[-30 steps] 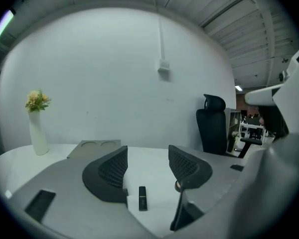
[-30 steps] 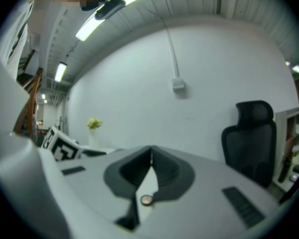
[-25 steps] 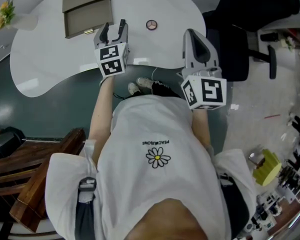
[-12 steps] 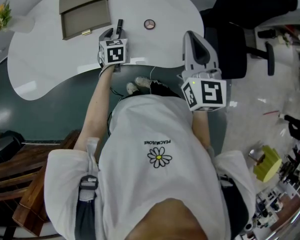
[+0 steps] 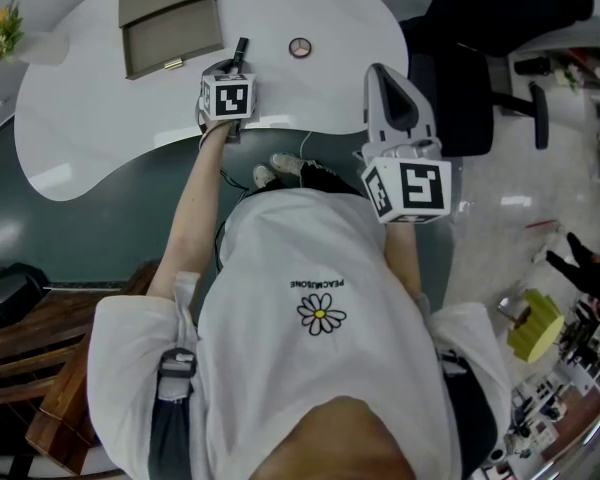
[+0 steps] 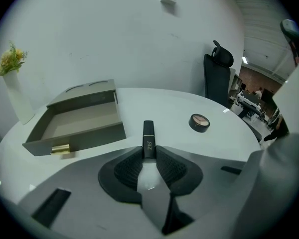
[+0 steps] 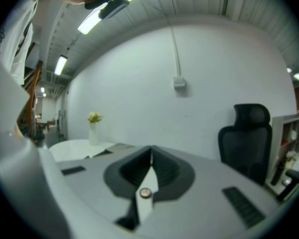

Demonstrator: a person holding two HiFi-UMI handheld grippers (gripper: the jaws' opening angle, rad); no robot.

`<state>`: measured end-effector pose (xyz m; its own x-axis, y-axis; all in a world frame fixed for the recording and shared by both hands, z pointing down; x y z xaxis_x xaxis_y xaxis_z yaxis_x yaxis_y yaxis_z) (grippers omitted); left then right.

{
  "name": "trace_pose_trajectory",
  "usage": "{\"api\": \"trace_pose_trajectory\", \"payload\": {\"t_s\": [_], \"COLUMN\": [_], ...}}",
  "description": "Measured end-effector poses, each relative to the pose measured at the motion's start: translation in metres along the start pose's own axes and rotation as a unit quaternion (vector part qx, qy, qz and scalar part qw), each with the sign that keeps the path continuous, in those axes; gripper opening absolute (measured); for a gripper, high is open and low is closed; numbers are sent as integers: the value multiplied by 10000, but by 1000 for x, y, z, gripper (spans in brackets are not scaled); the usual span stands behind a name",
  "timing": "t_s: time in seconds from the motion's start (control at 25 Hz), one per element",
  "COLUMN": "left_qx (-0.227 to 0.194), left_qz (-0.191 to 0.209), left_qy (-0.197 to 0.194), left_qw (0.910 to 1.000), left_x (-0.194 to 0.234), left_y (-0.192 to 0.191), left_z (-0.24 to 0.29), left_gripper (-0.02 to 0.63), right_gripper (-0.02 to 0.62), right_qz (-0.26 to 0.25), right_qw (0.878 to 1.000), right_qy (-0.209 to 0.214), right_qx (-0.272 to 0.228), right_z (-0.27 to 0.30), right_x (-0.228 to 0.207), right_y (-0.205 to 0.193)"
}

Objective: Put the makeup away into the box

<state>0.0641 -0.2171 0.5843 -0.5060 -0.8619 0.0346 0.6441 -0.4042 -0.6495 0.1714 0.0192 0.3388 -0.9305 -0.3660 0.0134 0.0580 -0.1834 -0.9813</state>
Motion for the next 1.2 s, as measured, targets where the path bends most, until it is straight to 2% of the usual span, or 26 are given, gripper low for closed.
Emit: {"api": "trace_pose_trajectory", "payload": {"t_s": [0.16,0.28,0.4,0.52,0.72,0.92,1.04,1.2], "left_qx": [-36,-244,-778,-1454,-2443,-3369,-3702,-4021], "left_qz": [-37,16,68,119,217,111,-13,32], "left_qy": [-26,-27,-64,56,169,555,876,1127], "left_qw": [10000,9997,9969,9893,9693,9398,9248,9086], "left_x": [0,-3,-9,-12,-20,-20,-19,-20], "left_y": [2,13,30,57,96,118,115,106], "left_z": [-1,-13,-29,-59,-117,-184,-214,-233], "left_gripper": [100,99,99,98,98,98,98,98], "right_gripper": [31,31,31,31,31,31,31,31], "right_qz": [-32,-53,-68,-82,-118,-110,-77,-78], "right_qw": [10000,9999,9999,9998,9993,9985,9982,9974], "right_qy": [39,84,131,196,332,491,550,665], "right_qx": [-11,-24,-38,-62,-135,-203,-238,-283], "right_z": [-2,-4,-1,3,13,21,28,34], "right_x": [3,6,8,13,20,27,32,37], "right_y": [1,3,4,5,10,15,17,18]}}
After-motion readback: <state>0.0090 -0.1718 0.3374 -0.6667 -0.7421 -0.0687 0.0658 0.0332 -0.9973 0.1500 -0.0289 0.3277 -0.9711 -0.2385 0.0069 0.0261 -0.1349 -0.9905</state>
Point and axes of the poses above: the fingertips, and each gripper's own axes: z forward along the fingers, x to its left, y out of its top, the point moved 6 cm from there along -z, backward along the fingers, and after that the axes turned 1 degree about x, right-handed, at the moved point
